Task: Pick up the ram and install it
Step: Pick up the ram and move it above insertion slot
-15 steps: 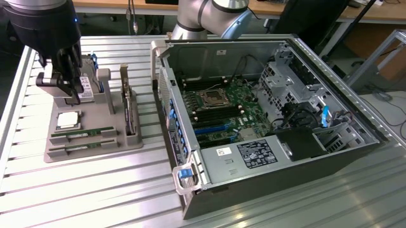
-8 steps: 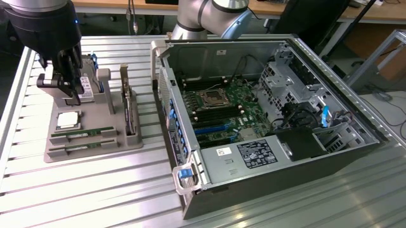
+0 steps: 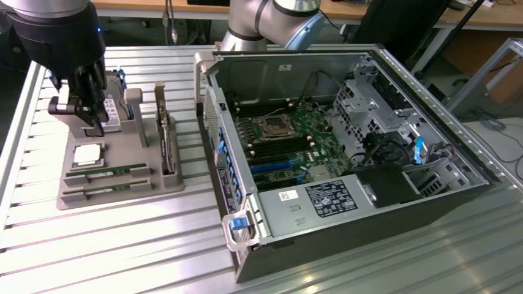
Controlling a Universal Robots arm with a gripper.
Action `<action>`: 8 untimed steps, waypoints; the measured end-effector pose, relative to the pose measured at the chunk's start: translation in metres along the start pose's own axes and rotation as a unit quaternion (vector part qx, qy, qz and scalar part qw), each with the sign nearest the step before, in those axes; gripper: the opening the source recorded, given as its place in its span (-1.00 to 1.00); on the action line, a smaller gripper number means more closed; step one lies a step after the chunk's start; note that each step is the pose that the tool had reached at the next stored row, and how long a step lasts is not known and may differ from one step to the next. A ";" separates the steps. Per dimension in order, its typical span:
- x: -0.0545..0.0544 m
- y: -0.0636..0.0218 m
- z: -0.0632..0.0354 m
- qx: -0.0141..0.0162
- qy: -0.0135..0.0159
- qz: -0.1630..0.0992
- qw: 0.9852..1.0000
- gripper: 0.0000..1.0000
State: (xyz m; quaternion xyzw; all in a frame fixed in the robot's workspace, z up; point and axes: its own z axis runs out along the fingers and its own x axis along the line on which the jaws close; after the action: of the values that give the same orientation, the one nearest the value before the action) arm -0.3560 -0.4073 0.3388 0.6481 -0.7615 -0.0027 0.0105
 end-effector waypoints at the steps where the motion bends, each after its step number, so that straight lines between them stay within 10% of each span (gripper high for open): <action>1: 0.000 0.0000 0.0002 0.000 0.000 0.000 1.000 -0.28; 8: 0.000 0.0000 0.0033 0.000 0.000 0.000 1.000 -0.28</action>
State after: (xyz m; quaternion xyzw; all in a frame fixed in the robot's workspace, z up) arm -0.3561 -0.4073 0.3355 0.6481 -0.7615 -0.0027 0.0105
